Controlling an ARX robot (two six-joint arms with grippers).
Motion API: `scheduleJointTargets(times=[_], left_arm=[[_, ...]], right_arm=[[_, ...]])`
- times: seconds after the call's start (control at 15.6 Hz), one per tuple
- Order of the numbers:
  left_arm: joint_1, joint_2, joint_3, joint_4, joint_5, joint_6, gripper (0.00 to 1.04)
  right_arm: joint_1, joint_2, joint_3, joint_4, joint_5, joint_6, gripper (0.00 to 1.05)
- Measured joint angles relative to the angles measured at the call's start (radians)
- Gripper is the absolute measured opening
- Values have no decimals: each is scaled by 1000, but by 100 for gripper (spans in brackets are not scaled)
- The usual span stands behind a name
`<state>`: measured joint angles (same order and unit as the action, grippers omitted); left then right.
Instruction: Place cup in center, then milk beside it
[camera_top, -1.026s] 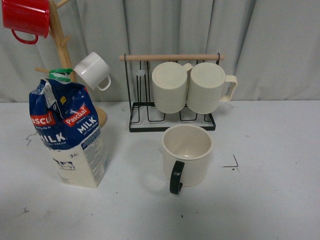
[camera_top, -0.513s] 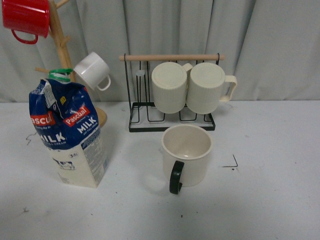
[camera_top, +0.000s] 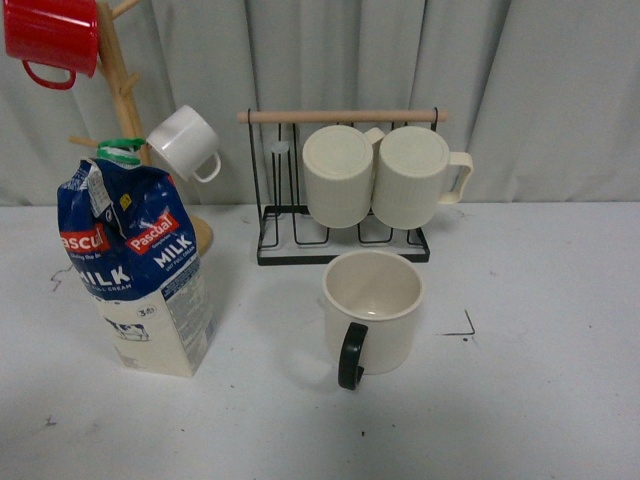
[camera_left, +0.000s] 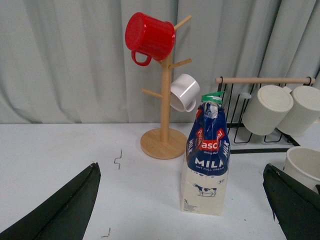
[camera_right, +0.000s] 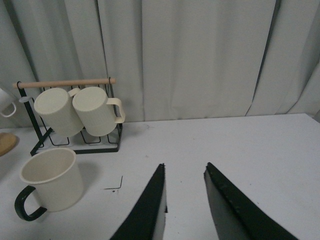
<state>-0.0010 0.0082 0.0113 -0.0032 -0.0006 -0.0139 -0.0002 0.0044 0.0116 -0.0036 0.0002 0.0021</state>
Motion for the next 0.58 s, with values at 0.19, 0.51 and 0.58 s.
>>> scheduleJointTargets(times=[0.19,0.51,0.58], left_arm=[[-97,742,468,109,132,-53,98],[-98,1300,674,326,174,21,98],[-92,1360,700,327,182,31,98]], right_arm=[[0,0,0,0,-1,0,98],[0,0,0,0,0,0,98],[0,0,0,0,0,0,98]])
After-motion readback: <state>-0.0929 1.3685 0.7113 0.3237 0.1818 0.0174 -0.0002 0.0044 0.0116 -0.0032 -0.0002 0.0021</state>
